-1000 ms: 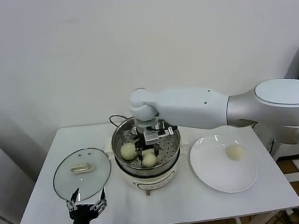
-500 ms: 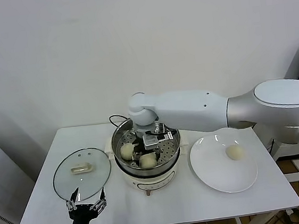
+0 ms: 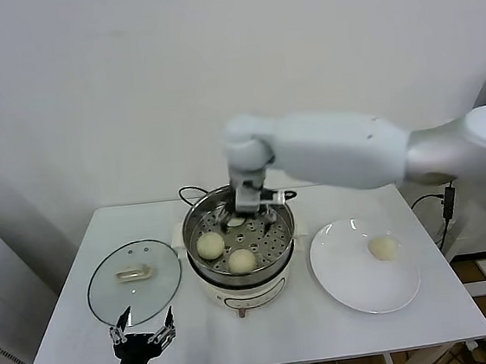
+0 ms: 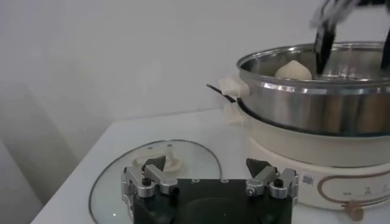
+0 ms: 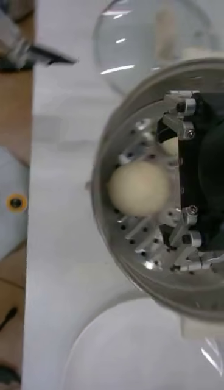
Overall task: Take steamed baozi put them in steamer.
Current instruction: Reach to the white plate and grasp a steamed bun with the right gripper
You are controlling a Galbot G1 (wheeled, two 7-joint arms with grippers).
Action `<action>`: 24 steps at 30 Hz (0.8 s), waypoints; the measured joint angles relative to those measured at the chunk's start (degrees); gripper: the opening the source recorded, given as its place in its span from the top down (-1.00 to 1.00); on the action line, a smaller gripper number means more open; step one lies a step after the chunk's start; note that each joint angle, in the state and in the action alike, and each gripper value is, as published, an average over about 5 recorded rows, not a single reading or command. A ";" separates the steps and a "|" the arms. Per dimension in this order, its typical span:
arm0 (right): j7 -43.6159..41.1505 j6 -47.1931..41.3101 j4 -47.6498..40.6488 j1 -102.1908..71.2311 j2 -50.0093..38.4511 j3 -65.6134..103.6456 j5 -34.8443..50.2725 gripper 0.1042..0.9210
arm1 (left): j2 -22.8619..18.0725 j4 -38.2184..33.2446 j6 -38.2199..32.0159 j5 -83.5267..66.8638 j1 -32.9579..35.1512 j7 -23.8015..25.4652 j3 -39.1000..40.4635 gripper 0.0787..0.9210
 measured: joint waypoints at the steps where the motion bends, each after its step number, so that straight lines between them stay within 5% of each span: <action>1: -0.31 -2.27 0.22 0.60 -1.57 0.30 0.50 -0.76 | 0.00 -0.02 0.14 -0.31 -0.08 0.13 -0.05 -0.77; 13: -3.19 -22.12 -3.76 -2.38 -20.60 7.60 -0.56 -0.76 | 0.00 -0.08 0.89 -2.03 0.84 0.95 -0.12 -0.77; 24: -4.01 -19.80 -13.27 -19.77 -25.16 24.00 -10.49 -0.76 | 0.00 -1.26 1.19 -3.13 2.60 1.31 -1.08 -0.77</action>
